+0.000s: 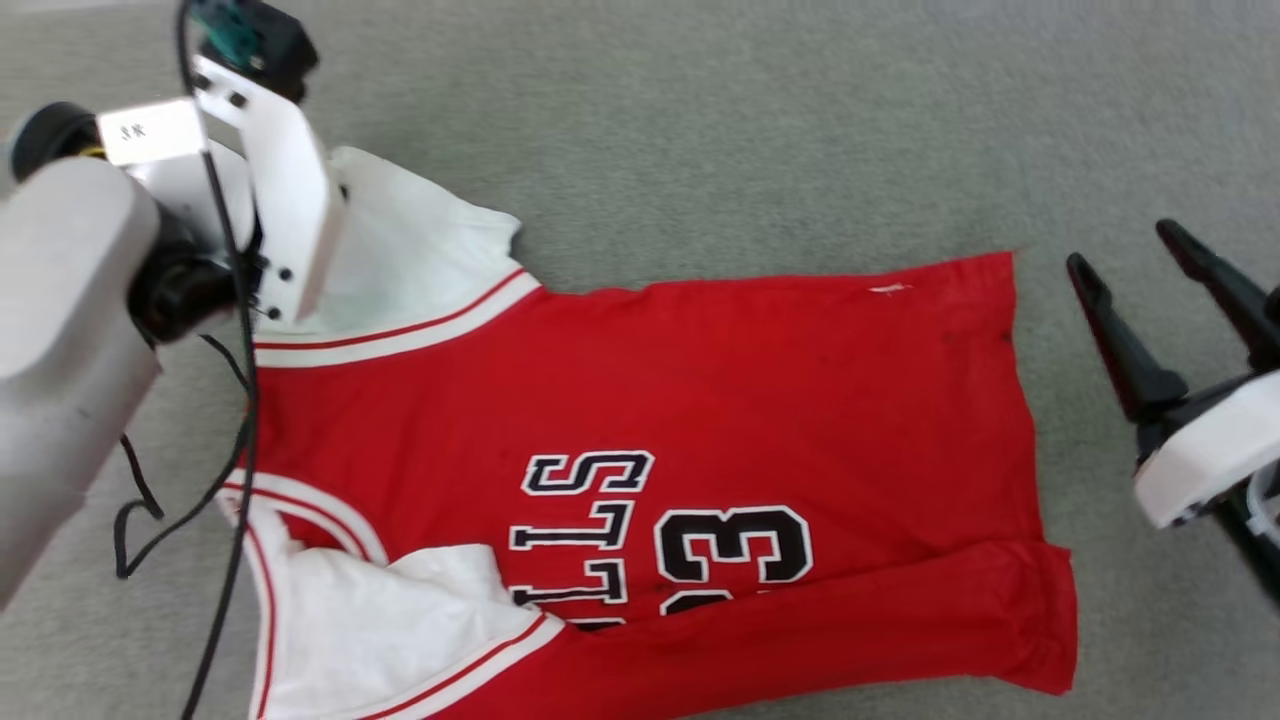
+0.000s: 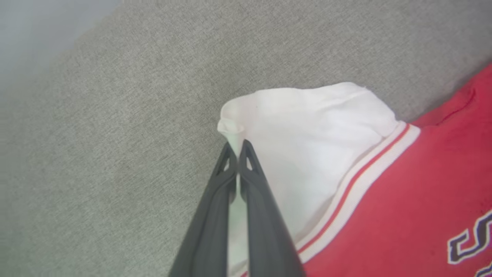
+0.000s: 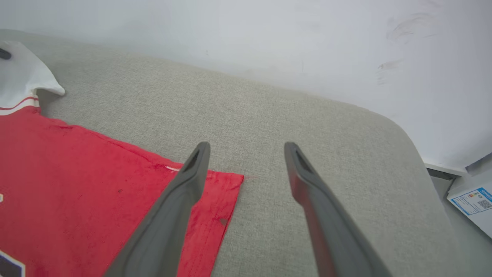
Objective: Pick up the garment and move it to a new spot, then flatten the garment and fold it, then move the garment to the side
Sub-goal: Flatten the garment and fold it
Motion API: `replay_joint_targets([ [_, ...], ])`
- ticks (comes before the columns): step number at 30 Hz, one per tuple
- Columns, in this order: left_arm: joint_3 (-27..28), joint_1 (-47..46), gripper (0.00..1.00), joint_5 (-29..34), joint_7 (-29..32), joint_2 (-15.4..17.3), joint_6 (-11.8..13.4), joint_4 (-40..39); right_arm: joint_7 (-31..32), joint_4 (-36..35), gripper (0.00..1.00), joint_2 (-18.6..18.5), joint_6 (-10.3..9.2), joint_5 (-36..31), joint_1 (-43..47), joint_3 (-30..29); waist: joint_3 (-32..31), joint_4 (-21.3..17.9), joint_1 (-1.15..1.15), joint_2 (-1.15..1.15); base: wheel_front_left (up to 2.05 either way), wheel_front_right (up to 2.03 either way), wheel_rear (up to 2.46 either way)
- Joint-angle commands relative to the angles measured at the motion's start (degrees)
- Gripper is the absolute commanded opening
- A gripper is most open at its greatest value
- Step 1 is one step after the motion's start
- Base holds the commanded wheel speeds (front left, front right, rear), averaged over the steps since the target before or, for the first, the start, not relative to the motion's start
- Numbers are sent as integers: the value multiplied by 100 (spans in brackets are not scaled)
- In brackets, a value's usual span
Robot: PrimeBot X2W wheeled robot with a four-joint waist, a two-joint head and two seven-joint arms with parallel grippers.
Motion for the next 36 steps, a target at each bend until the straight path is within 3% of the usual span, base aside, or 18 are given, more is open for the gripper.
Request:
replay_joint_targets([
  [1,-40,93,0,29,-83,-50,-5,-74,189,46,100,-143,-6,116,-180,27,-158,180,-1,0,0,0,0],
  [9,-244,93,0,138,-523,-71,-5,-676,2163,665,100,-1025,-5,1105,-966,608,-273,517,-1,0,0,0,0],
  [16,-359,-84,0,219,-650,-91,-6,-1055,3425,1150,100,-1400,-5,1578,-1633,1269,-117,785,-1,0,0,0,0],
  [21,-372,-215,0,271,-709,-97,-6,-1227,3628,1609,100,-1361,-5,1576,-2006,1630,75,939,-1,0,0,0,0],
  [31,-396,-300,0,321,-814,-47,-6,-1325,3361,2645,100,-1099,-3,1711,-2067,2507,324,1076,-1,0,0,0,0],
  [33,-406,-258,0,308,-842,-22,-6,-1293,3194,2724,3,-1094,-2,1747,-2127,2613,293,1051,-1,0,0,0,0],
  [36,-401,-159,0,281,-940,8,-7,-1251,2837,2803,0,-1158,-4,1780,-2239,2672,184,1008,-1,0,0,0,0],
])
